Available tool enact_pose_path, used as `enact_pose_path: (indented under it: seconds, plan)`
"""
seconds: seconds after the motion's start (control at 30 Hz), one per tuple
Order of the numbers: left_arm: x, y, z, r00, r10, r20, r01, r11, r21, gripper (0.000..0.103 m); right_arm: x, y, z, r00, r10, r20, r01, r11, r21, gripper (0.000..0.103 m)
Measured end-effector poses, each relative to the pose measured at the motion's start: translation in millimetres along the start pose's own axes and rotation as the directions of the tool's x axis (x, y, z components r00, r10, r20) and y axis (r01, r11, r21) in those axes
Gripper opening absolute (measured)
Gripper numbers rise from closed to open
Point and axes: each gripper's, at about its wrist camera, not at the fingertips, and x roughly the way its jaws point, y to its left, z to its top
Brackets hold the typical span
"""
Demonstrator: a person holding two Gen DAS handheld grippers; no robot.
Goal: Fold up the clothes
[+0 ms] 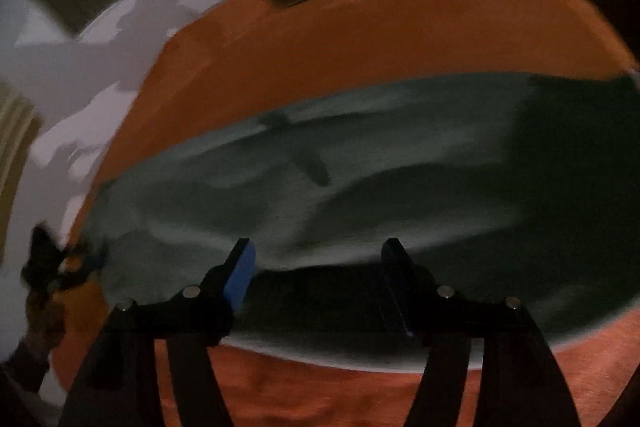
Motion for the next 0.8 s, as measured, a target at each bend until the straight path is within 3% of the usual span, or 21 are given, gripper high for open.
enact_pose_path:
  seconds: [0.07, 0.13, 0.2, 0.27, 0.33, 0.4, 0.5, 0.6, 0.8]
  plan:
    - [4, -1, -6, 0.999, 0.036, 0.001, -0.036, 0.999, 0.031, 0.059, 4, -45, -5, 0.996, -0.081, -0.046, 0.086, 0.990, 0.114, 0.065]
    - [-2, -6, -14, 0.998, 0.064, 0.011, -0.065, 0.997, 0.052, 0.060, -10, -81, -11, 0.999, -0.019, -0.036, 0.028, 0.967, 0.253, 0.047]
    - [-9, -12, -14, 0.996, 0.091, 0.023, -0.093, 0.993, 0.076, 0.061, -46, -103, -13, 0.996, -0.075, 0.044, 0.059, 0.953, 0.298, 0.049]
    - [-13, -12, -12, 0.994, 0.102, 0.028, -0.104, 0.991, 0.078, 0.064, -82, -125, -15, 0.983, -0.139, 0.123, 0.089, 0.935, 0.342, 0.058]
    - [-6, -15, -10, 0.995, 0.100, 0.022, -0.101, 0.993, 0.063, 0.065, -109, -159, -26, 0.972, -0.170, 0.161, 0.084, 0.895, 0.438, 0.060]
    - [-8, -11, -8, 0.995, 0.096, 0.016, -0.097, 0.994, 0.046, 0.066, -136, -193, -37, 0.960, -0.204, 0.194, 0.073, 0.845, 0.530, 0.060]
    - [8, -17, 3, 0.996, 0.088, 0.022, -0.088, 0.996, 0.025, 0.067, -154, -232, -70, 0.960, -0.158, 0.231, -0.025, 0.774, 0.632, 0.062]
    - [17, -28, 5, 0.996, 0.087, 0.031, -0.087, 0.996, 0.019, 0.071, -145, -227, -83, 0.962, -0.156, 0.222, -0.019, 0.777, 0.629, 0.068]
    - [20, -31, 4, 0.994, 0.099, 0.040, -0.100, 0.994, 0.031, 0.077, -100, -227, -66, 0.953, -0.159, 0.258, -0.033, 0.791, 0.610, 0.071]
